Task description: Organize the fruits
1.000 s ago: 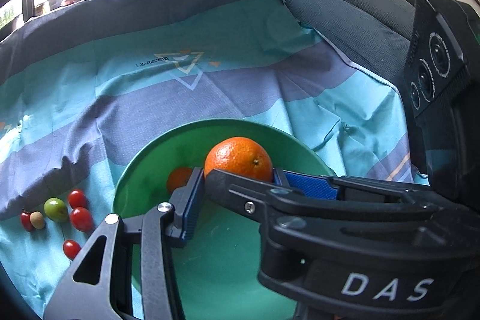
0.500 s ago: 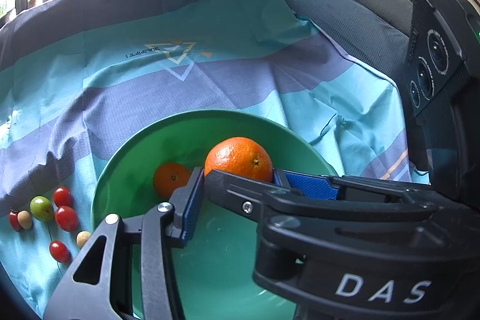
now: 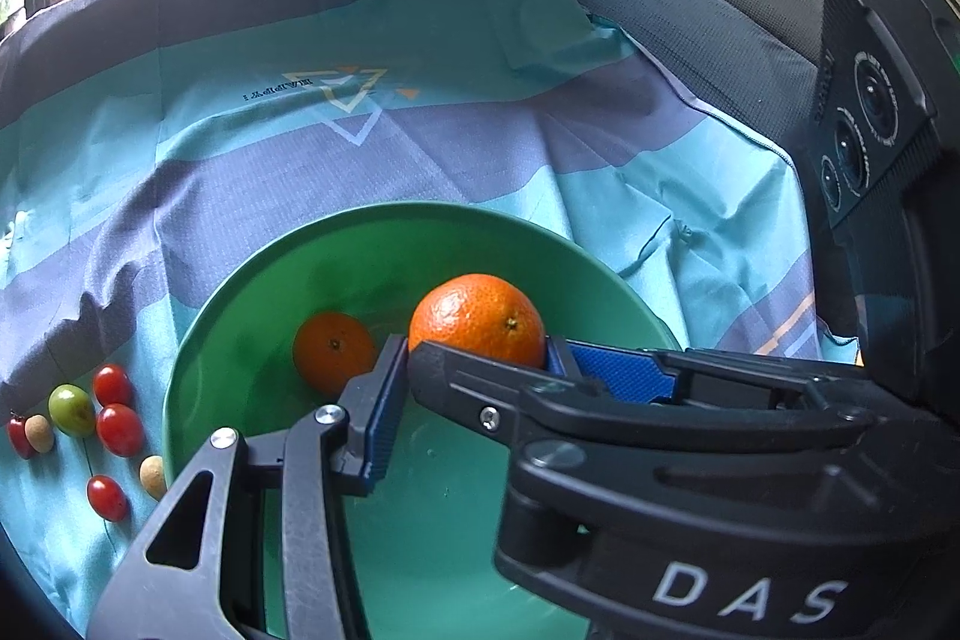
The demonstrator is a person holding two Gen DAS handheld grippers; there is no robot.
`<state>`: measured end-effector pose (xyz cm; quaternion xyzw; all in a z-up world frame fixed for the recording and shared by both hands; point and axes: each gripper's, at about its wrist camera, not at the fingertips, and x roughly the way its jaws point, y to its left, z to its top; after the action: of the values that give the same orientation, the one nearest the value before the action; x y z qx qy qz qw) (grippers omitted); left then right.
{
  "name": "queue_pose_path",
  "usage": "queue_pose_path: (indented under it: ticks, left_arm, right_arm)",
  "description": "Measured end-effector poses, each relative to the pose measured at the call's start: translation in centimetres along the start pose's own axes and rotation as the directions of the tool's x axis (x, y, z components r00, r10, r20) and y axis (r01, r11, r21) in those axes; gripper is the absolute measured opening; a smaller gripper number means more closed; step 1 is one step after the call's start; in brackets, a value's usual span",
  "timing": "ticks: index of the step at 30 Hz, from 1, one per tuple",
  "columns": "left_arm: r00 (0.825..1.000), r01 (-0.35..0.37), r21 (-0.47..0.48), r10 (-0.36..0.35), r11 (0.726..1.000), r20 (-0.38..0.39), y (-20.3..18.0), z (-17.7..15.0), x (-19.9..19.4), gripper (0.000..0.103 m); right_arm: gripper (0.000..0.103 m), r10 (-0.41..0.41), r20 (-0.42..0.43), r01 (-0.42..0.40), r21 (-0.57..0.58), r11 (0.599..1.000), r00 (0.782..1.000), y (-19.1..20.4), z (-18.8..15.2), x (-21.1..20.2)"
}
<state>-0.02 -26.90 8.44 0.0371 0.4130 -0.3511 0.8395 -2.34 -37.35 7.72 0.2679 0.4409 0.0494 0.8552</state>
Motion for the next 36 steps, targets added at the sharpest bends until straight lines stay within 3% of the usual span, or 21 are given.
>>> queue_pose_path:
  ticks: [19, 22, 27, 32, 36]
  left_arm:
    - [1.000, 0.023, 0.001, -0.023, 1.000, -0.016, 0.2, -0.3, -0.2, 0.046]
    - [1.000, 0.014, 0.012, -0.014, 1.000, -0.004, 0.3, -0.4, -1.2, 0.054]
    - [1.000, -0.008, 0.022, 0.008, 1.000, 0.000, 1.0, -0.6, -3.3, 0.058]
    - [0.997, -0.075, 0.012, 0.075, 0.997, 0.000, 2.8, -0.6, -6.5, 0.060]
    - [0.980, -0.181, -0.081, 0.187, 0.980, 0.067, 6.2, -1.3, -9.9, 0.063]
  right_arm:
    - [0.049, -0.051, -0.009, 0.051, -0.013, 0.999, 0.999, 0.2, 0.0, 0.7]
    - [0.049, -0.055, 0.008, 0.055, -0.015, 0.998, 0.998, 0.2, 0.0, 0.2]
    - [0.050, -0.039, 0.026, 0.040, -0.021, 0.999, 0.999, 0.6, 0.0, -0.3]
    - [0.051, -0.031, 0.078, 0.037, -0.077, 0.996, 0.997, 2.7, -0.2, -1.0]
    - [0.051, -0.012, 0.116, 0.025, -0.114, 0.993, 0.993, 4.3, -0.3, -1.2]
